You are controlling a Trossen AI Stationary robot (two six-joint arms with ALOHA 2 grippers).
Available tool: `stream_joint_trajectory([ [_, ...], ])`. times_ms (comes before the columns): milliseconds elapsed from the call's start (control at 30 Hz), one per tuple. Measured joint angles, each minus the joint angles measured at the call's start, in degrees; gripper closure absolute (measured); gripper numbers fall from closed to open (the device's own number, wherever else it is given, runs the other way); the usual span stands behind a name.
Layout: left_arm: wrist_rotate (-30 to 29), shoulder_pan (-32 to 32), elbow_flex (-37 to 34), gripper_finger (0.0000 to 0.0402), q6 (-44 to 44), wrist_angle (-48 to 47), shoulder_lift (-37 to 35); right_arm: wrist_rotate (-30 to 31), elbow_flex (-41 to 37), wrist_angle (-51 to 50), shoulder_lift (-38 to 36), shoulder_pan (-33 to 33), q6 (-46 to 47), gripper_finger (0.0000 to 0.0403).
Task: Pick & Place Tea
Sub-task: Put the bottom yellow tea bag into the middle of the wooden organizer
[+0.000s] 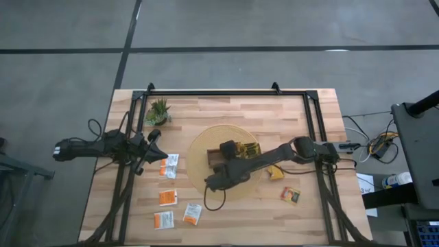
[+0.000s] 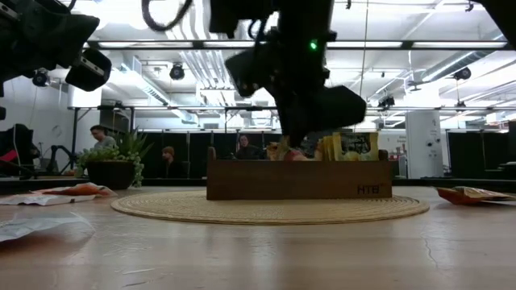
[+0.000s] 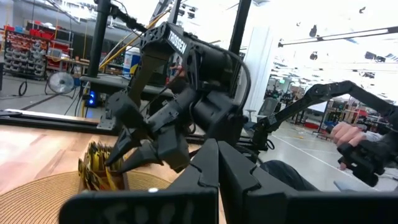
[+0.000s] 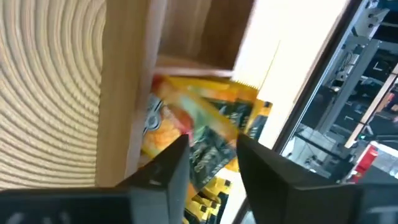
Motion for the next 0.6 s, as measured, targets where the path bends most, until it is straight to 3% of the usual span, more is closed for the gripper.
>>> stream_joint_trajectory([
  [267, 0.0, -0.01, -0.01, 0.0402, -0.02, 0.01, 0.0, -0.79, 5.28, -0.67, -0.56, 0.02, 6.22, 0.0216],
  [500, -0.01, -0.01, 0.0, 0.0402, -0.02, -0.03, 0.0, -6.08, 3.77, -0.51, -6.56, -0.11, 8.46, 0.0213],
  [600, -0.01, 0.01, -0.01, 0.0402, -0.01, -0.01, 0.01, -8.58, 0.51, 4.12, -11.01, -0.24, 7.55, 0.0213],
])
